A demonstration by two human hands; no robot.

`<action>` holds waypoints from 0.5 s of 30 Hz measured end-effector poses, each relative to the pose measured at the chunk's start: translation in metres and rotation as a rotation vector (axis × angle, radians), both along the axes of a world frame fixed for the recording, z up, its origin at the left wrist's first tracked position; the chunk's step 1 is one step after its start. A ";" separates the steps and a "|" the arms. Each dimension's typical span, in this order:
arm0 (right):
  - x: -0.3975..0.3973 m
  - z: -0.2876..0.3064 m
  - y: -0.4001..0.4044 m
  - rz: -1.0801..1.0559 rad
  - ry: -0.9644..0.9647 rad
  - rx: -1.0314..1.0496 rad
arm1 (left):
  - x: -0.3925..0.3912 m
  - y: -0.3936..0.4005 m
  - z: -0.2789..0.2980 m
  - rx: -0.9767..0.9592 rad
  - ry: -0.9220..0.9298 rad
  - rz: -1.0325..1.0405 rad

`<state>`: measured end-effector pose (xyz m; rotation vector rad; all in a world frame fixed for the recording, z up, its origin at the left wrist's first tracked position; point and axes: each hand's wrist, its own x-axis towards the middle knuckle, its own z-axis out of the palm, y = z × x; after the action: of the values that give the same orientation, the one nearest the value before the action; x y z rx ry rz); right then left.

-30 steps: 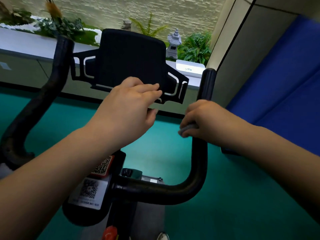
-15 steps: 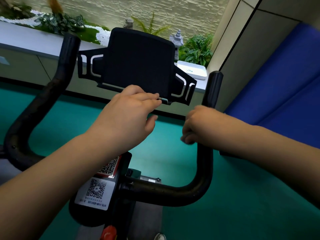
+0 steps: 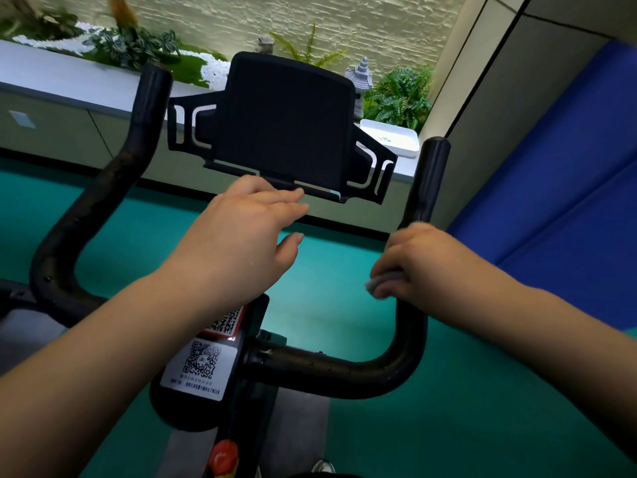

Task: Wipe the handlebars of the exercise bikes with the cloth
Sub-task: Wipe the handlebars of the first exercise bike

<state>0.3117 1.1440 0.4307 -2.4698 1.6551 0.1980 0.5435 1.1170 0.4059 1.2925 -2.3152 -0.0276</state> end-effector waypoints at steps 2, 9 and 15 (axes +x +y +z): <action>0.005 0.001 0.023 0.010 -0.106 0.063 | 0.002 0.003 -0.001 -0.002 0.002 0.010; -0.008 0.002 0.011 -0.069 -0.195 -0.153 | 0.000 0.008 0.003 0.155 -0.139 0.025; -0.008 -0.006 0.048 0.071 -0.314 -0.063 | -0.007 0.024 -0.001 0.215 -0.178 -0.024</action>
<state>0.3033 1.1919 0.4246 -2.4514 1.4644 -0.2261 0.5367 1.1413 0.4053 1.4221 -2.5359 -0.1807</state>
